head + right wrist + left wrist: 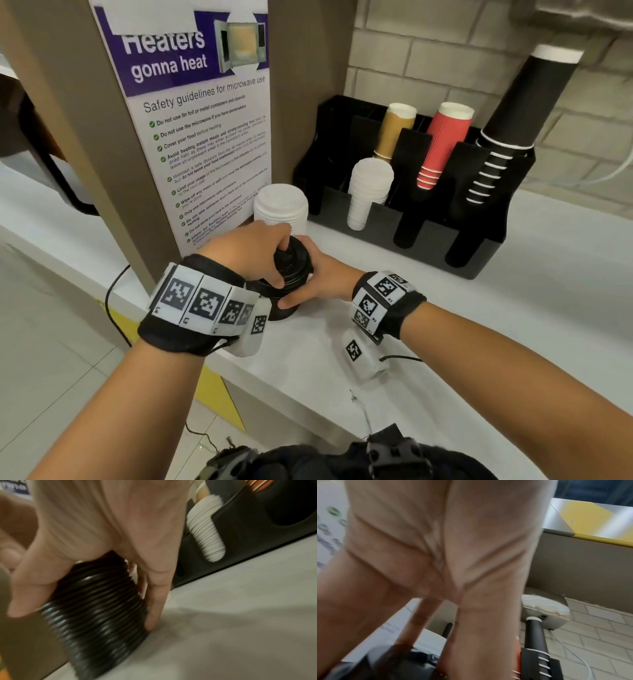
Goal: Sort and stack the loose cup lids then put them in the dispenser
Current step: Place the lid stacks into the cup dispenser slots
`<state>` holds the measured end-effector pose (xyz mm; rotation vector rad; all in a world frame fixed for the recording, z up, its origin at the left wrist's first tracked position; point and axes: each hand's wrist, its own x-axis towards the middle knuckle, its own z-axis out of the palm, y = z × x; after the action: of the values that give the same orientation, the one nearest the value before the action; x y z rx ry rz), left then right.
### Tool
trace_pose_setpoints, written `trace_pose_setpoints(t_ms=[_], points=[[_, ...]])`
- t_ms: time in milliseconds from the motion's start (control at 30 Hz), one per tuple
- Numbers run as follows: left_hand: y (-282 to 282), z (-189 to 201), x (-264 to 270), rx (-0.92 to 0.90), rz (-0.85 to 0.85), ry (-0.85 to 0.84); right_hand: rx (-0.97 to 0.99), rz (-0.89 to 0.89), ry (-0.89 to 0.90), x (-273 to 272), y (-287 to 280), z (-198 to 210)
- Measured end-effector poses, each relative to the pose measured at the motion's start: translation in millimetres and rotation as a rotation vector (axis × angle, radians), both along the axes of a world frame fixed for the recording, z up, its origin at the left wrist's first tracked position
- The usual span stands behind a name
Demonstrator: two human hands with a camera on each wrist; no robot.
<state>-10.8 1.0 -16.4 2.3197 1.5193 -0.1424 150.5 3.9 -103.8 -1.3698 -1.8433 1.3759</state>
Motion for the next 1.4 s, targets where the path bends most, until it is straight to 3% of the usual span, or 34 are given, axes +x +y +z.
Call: trace_pose_setpoints(t_ms=[233, 400, 633, 800, 933, 1033, 1233, 1400], points=[[1.6, -3.9, 43.6, -0.070, -0.183, -0.120, -0.046, 0.020, -0.046, 61.7, -11.1, 14.2], [14.2, -12.0, 76.7, -0.060, -0.255, -0.224, 0.037, -0.084, -0.127, 100.6, -11.5, 26.8], [37.0, -23.0, 93.0, 0.050, -0.163, -0.378, 0.157, -0.249, -0.157, 113.7, 19.5, 27.9], [46.9, -26.1, 86.0, 0.142, -0.039, -0.498, 0.066, -0.292, -0.080, 102.1, 46.7, 24.4], [54.7, -26.5, 75.1, 0.138, 0.052, -0.619, 0.021, -0.281, -0.145, 95.8, 59.7, 24.8], [60.7, -25.0, 65.4, 0.115, 0.097, -0.749, 0.034, -0.222, -0.287, 95.8, 64.6, 36.1], [64.7, -20.6, 52.0, 0.022, 0.152, -1.065, 0.317, 0.060, -0.655, 84.2, 70.7, 76.4], [61.1, -20.4, 48.7, -0.022, 0.208, -1.206, 0.296, 0.214, -0.918, 64.4, 76.2, 89.4]])
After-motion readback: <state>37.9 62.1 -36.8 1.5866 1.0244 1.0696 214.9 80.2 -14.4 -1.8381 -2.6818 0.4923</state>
